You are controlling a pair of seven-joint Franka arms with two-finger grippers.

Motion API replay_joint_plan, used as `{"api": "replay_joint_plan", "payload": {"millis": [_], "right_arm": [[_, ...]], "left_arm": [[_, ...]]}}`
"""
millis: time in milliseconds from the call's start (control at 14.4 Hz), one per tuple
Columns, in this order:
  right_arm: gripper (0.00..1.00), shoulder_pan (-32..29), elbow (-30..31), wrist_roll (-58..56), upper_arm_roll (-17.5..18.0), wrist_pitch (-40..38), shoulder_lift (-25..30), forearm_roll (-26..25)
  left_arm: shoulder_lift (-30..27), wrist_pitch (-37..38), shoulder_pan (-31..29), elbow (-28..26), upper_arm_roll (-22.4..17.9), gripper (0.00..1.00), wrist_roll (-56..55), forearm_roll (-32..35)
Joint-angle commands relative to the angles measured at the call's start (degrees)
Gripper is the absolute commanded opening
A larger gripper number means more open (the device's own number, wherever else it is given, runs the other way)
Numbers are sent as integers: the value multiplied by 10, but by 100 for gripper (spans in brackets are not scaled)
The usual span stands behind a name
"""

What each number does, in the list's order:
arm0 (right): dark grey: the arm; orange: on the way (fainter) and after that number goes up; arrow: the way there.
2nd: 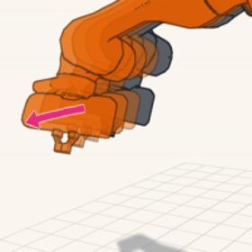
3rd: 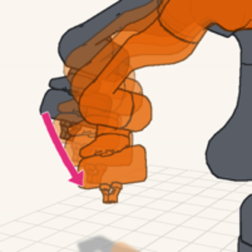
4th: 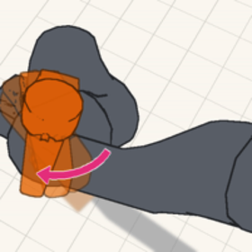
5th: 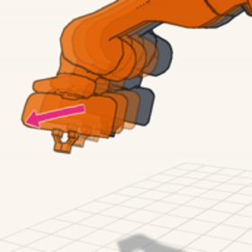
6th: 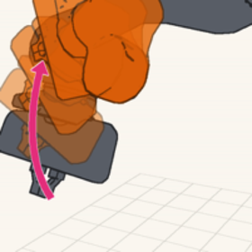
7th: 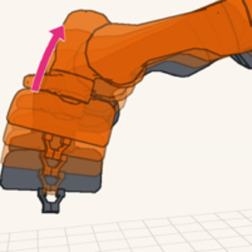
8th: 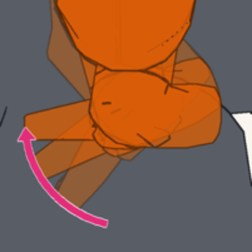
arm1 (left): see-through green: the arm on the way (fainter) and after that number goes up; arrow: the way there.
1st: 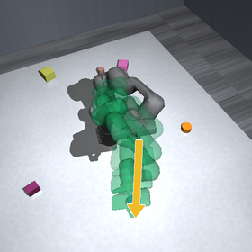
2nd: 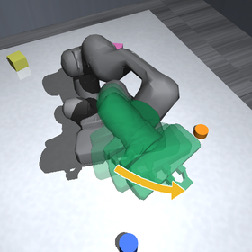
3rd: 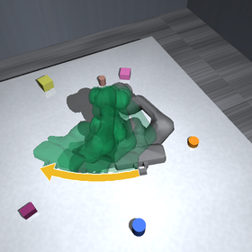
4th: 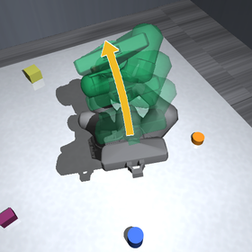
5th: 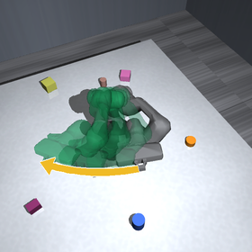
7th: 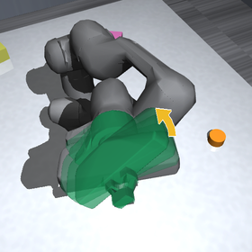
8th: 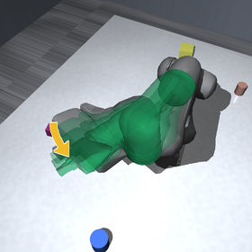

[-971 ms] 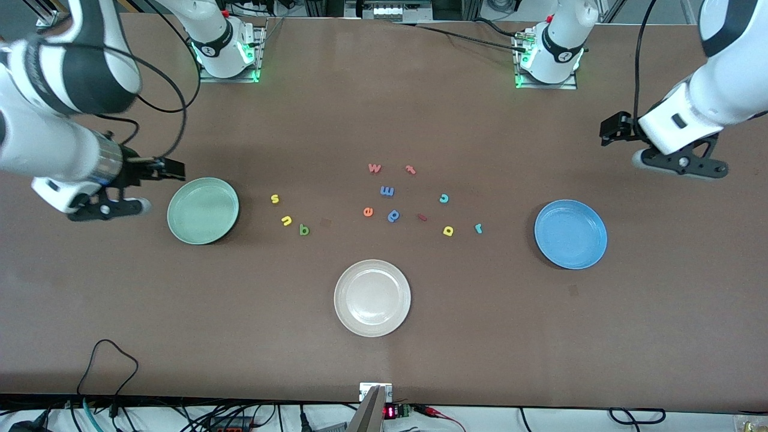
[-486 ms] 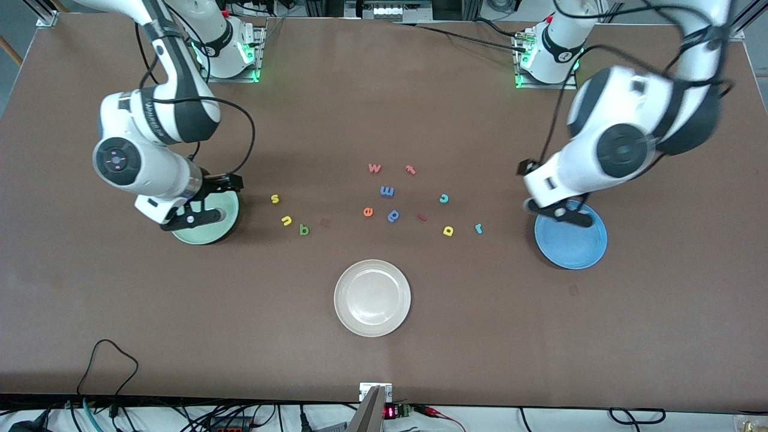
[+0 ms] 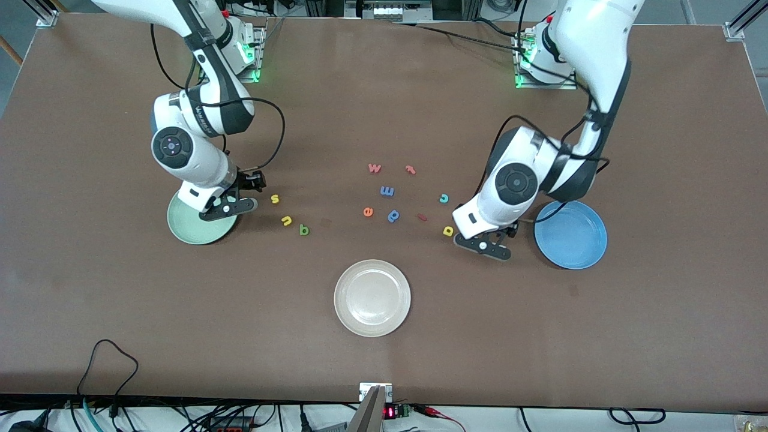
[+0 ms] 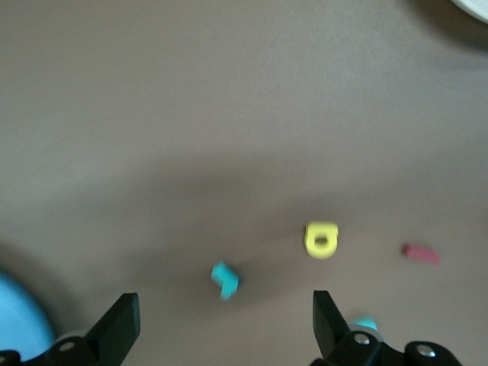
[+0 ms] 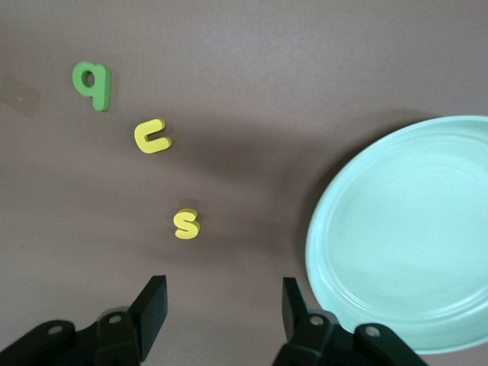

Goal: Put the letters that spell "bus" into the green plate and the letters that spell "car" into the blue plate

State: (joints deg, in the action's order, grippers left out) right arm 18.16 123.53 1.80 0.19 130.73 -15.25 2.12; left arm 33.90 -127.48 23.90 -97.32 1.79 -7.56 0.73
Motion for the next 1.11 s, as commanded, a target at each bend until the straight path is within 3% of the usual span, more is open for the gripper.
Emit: {"api": "replay_joint_plan", "payload": {"millis": [0,347,624,763,833,1041], "right_arm": [[65,21,30,8,0,39,1,7],[61,38,31,8,0,87,-35,6],[61,44,29,11,0,122,-60,7],[60,46,29,12,0,124,-62,7],[60,47,29,12,0,125,-64,7],[60,46,29,13,0,142,-82,8]], "left_arm": [[34,-48,26,8,-6,100,-1,2],[63,-88,52,6,-6,78,-2,2],[64,-85,63,-7,-6,76,-10,2],[69,-88,63,-6,-6,70,-3,8],[70,-88,64,-6,-6,65,-3,9],[70,-90,63,-5,-7,34,-2,11]]}}
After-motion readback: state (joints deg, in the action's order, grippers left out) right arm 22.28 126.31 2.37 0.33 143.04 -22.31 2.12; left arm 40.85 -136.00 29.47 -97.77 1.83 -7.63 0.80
